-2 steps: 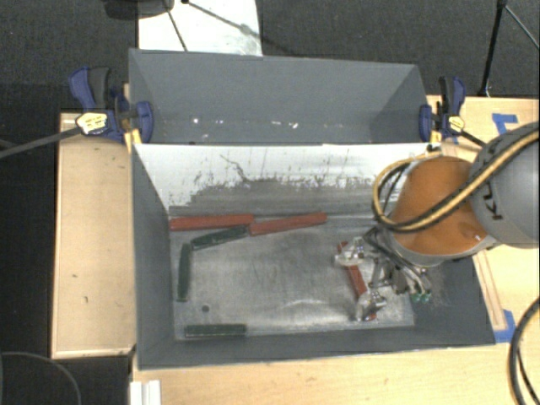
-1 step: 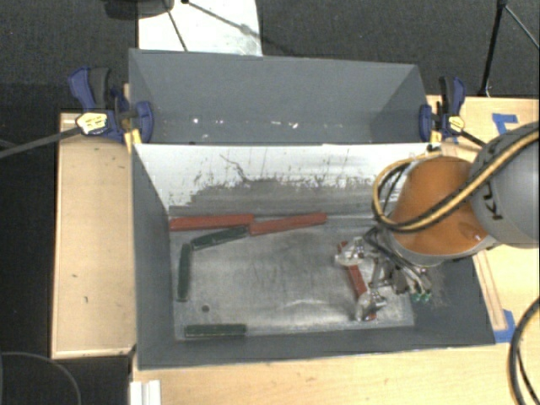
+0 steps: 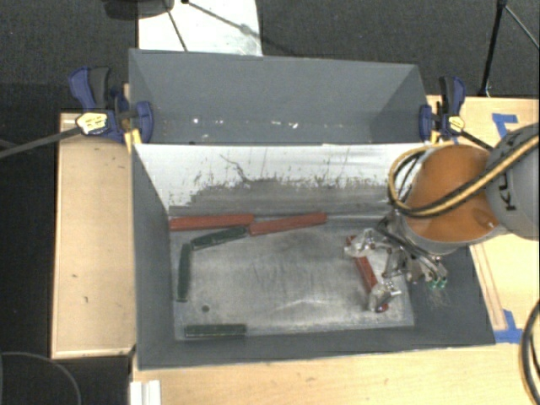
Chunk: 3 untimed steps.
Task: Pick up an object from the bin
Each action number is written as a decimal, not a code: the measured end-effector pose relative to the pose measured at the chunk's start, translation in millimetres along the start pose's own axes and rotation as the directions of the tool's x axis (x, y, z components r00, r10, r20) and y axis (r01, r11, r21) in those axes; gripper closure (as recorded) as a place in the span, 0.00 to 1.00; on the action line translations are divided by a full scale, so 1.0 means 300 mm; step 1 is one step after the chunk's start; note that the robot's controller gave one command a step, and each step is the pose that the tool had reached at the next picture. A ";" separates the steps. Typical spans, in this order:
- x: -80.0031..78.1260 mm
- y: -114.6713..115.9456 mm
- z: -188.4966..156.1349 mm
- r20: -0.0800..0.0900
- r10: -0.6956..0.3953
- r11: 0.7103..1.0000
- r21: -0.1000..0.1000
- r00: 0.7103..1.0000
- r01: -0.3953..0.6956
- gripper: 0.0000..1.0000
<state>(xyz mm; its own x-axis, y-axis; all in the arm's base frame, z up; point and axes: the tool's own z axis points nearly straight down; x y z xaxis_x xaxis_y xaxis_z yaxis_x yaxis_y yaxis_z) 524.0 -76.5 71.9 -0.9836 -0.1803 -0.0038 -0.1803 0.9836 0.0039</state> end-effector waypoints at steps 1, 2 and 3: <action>-0.017 -0.106 -0.015 0.001 0.101 0.995 0.004 0.995 -0.101 0.00; -0.152 -0.172 -0.003 0.001 0.270 0.963 0.004 0.963 -0.270 0.00; -0.118 -0.174 -0.179 -0.006 0.294 0.956 0.003 0.956 -0.294 0.00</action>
Offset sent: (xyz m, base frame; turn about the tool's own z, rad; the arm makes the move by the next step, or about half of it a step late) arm 0.0631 -0.0462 -0.0019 0.2854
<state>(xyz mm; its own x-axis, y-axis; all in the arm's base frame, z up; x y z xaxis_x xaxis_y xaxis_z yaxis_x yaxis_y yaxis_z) 568.0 -121.8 125.5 -0.9931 0.1169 0.0036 0.1169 0.9931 0.0016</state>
